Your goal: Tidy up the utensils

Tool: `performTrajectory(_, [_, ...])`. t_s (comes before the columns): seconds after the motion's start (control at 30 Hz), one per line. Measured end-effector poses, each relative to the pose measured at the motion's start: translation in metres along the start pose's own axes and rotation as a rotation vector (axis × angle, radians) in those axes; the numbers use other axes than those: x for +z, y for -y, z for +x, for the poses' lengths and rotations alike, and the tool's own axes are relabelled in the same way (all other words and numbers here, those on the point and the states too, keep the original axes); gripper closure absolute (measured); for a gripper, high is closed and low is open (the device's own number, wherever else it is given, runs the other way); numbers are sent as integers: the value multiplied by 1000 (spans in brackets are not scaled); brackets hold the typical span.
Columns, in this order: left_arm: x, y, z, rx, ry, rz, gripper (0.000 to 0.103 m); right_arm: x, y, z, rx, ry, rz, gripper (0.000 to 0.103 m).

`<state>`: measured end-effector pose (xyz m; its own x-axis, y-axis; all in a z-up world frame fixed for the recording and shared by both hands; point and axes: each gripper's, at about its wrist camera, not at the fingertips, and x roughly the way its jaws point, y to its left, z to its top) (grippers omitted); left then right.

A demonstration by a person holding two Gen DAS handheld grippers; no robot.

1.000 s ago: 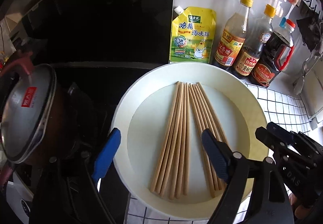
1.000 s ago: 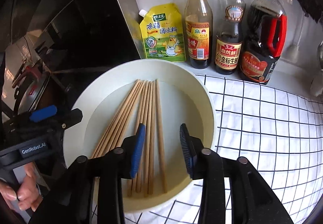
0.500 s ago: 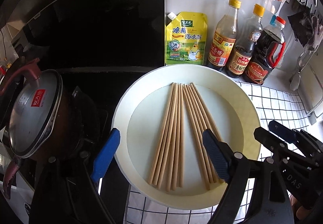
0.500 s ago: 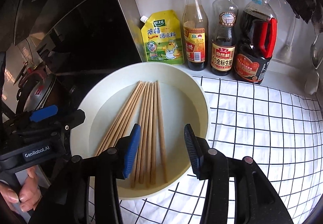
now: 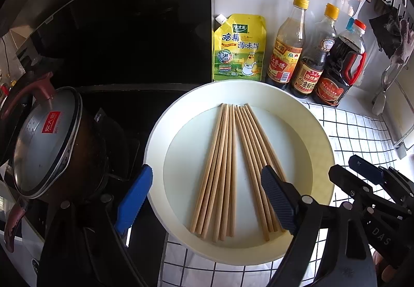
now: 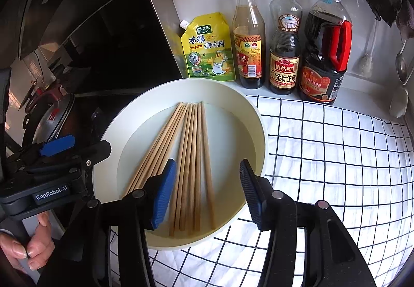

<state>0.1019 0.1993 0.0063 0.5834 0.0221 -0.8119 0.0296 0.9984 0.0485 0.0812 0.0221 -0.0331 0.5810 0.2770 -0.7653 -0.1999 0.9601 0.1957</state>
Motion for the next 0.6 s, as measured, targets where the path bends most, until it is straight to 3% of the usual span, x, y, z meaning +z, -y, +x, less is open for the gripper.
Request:
performTrajectory(0.17, [0,0,0,3,1,0,17,-1,0,-1,-1,0,0,53])
performTrajectory(0.33, [1,-2,-2,2,6,-22,7,-1,0,-1,-1,1,-1,52])
performTrajectory(0.6, [3,-5,-4,35,5,-35,7,-1,1,-1,3,1,3,52])
